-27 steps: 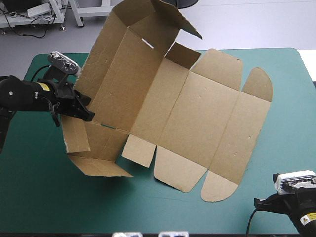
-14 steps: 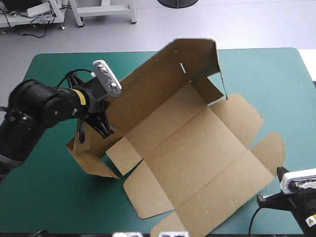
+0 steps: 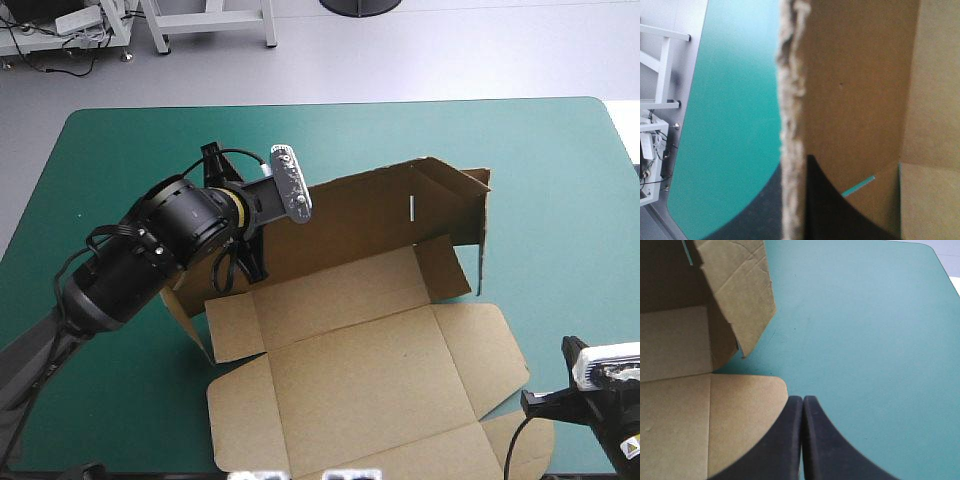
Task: Fold the box
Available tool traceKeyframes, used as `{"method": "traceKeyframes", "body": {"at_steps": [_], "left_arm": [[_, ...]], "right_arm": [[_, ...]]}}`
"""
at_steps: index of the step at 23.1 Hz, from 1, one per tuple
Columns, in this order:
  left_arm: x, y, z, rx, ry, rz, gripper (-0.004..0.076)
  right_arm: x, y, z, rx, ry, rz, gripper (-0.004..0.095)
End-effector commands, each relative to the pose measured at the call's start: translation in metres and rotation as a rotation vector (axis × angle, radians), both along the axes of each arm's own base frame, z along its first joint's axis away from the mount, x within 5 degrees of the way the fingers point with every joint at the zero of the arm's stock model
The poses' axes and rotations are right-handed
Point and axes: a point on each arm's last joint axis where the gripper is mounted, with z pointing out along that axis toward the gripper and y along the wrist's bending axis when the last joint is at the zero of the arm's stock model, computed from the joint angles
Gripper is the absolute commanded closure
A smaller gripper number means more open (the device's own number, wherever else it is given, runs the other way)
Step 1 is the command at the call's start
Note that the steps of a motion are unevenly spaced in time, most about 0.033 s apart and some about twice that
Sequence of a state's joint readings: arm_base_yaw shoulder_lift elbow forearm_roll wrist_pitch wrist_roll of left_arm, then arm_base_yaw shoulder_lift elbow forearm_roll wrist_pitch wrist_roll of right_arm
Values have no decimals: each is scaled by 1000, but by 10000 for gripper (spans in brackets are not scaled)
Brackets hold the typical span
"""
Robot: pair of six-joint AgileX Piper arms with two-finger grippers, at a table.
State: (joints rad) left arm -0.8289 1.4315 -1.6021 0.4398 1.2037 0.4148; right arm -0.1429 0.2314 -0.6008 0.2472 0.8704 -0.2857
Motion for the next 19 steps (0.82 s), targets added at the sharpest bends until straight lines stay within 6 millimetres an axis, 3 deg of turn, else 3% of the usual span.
{"method": "traceKeyframes", "body": {"at_steps": [1, 7, 13, 19], "left_arm": [[5, -8, 22, -144, -172, -24, 729], [15, -20, 9, -148, -154, -28, 729], [11, -48, -30, -75, -176, -104, 729], [11, -56, -48, -48, -242, -95, 729]], "right_arm": [[4, -2, 18, 22, -112, -26, 931], [28, -7, 20, 56, -36, -56, 932], [65, -13, 68, 38, -77, -61, 932], [95, -18, 95, 30, -69, -61, 932]]}}
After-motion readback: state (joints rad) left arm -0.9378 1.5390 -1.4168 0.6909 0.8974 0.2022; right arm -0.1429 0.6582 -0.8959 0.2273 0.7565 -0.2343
